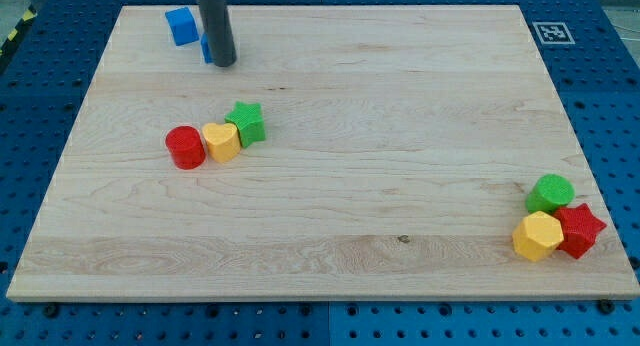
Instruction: Push the blue triangle into the blue cube
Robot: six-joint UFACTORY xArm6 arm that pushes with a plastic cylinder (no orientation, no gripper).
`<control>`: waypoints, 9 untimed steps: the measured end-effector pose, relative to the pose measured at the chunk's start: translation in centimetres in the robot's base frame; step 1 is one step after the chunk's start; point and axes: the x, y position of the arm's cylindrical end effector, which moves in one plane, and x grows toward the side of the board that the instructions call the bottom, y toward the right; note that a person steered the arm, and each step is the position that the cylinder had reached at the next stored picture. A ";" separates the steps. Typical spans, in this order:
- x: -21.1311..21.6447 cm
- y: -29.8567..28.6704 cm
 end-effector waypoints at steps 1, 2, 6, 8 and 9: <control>-0.8 0.2; -0.8 2.9; -1.9 -1.5; -1.7 -1.0; -1.7 -1.8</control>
